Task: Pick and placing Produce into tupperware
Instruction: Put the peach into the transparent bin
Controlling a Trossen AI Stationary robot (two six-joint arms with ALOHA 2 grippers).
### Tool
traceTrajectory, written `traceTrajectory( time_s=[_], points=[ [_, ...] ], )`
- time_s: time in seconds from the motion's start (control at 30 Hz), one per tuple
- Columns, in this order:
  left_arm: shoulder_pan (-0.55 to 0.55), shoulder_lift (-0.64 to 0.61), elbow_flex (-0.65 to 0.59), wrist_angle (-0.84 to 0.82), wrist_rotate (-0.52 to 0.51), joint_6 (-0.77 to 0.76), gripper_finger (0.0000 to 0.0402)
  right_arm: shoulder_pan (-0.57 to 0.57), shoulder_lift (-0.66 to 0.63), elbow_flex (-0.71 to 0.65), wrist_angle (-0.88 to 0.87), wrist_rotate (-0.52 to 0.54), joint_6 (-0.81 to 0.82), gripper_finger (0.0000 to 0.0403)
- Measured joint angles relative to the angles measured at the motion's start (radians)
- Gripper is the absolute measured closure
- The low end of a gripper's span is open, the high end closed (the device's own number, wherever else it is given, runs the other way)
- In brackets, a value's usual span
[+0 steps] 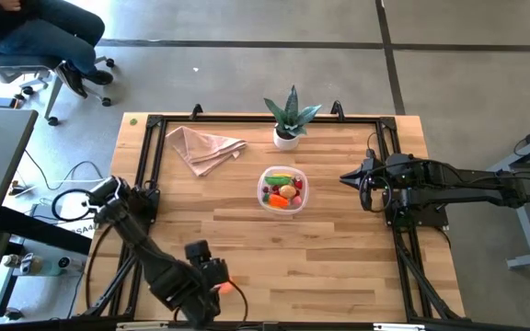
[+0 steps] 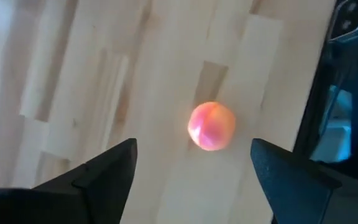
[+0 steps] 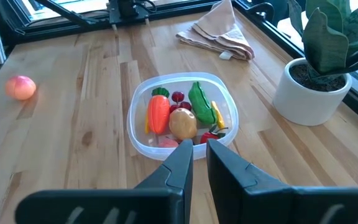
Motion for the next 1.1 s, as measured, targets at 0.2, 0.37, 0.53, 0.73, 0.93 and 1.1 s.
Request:
traceTrajectory(
  time_s=[0.2, 0.37, 0.53, 0.73, 0.93, 1.1],
  points=[
    [0.058, 0.001, -0.110, 0.095, 0.108, 0.068, 0.0093, 0.000, 0.000, 0.000, 0.000, 0.000, 0.000, 0.0367],
    [0.091, 0.000, -0.177, 0.204, 0.170, 0.124, 0.0103, 0.000, 0.000, 0.000, 0.000, 0.000, 0.000, 0.0367],
    [0.118, -0.002, -0.242, 0.263, 0.259, 0.128, 0.0104, 0.000, 0.000, 0.000, 0.000, 0.000, 0.000, 0.0367],
    [0.136, -0.002, -0.323, 0.403, 0.312, 0.147, 0.0101, 0.000, 0.000, 0.000, 0.000, 0.000, 0.000, 0.0367],
    [0.155, -0.002, -0.358, 0.443, 0.351, 0.152, 0.0096, 0.000, 0.000, 0.000, 0.000, 0.000, 0.000, 0.0367],
    [0.171, -0.002, -0.374, 0.501, 0.388, 0.161, 0.0086, 0.000, 0.000, 0.000, 0.000, 0.000, 0.000, 0.0367]
  ],
)
